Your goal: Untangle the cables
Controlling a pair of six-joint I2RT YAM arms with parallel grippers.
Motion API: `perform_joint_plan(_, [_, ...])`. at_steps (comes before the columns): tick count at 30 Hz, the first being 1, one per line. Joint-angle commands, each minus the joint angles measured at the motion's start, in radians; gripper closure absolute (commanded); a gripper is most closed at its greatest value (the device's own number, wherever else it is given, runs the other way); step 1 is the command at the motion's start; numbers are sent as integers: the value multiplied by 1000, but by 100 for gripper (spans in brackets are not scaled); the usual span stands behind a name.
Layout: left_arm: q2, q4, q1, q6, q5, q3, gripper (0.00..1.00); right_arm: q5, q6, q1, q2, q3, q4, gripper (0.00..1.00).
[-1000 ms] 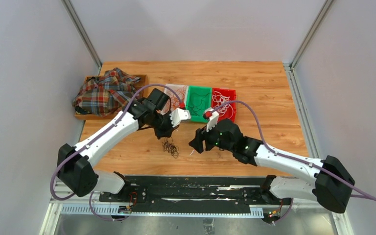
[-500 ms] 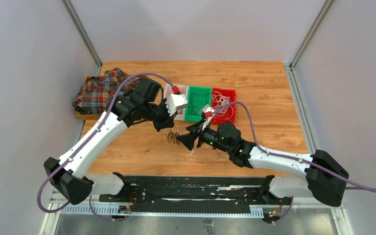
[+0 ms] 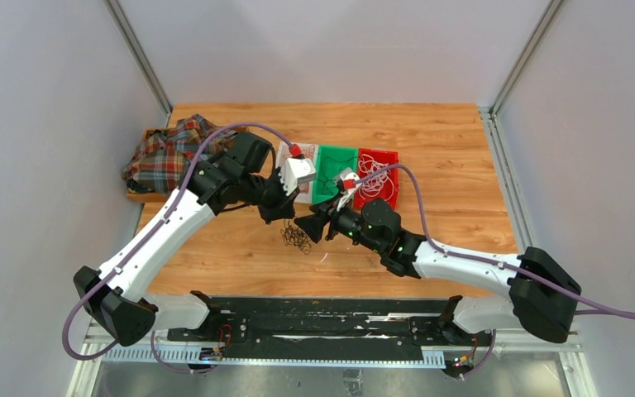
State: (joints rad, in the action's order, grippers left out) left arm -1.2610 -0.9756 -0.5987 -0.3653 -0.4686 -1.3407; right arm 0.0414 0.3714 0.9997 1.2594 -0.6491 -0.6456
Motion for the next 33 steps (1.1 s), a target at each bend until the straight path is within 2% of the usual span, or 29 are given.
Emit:
perform_joint_plan(1, [33,-6,4,14,-23,-30,100,-42,14,14,33,-58,8,41])
perform_joint_plan(9, [46,-14,4,55,-62,-61,100,-123,10,20,102,-76,-10,44])
perform_joint_plan(14, [39,-23,4,85,-105,-92,100,-156,-3,34,137,-66,-156,42])
perform_joint_plan(20, [23,-45,4,105,-161,-127,100,-174,-26,47,187,-97,-195,42])
perform_joint_plan(24, [5,-77,4,109,-178,-205,100,-195,-49,47,230,-78,-210,44])
perform_joint_plan(29, [-13,-112,4,127,-180,-358,100,-258,-39,45,281,43,-336,50])
perform_joint_plan(33, [-14,-130,4,131,-166,-446,100,-272,-17,44,299,106,-357,51])
